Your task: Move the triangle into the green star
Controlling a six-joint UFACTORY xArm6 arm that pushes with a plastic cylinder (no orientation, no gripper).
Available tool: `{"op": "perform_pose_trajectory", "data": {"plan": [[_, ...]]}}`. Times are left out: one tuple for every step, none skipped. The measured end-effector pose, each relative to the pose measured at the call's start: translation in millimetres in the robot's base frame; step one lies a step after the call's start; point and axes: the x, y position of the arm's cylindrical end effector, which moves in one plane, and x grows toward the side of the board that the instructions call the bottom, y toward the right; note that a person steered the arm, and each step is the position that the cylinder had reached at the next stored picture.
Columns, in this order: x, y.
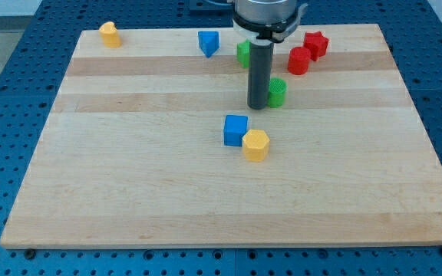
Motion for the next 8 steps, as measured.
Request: {"op": "perform_pose_trajectory", "data": {"plan": [[4.2, 11.0], [3.5, -76.3], [-8.0, -176.6], [-60.7, -227.9], [-122.7, -237.2], [-164.5, -225.3], [-175.3, -165.4], [-175.1, -58.2]]}}
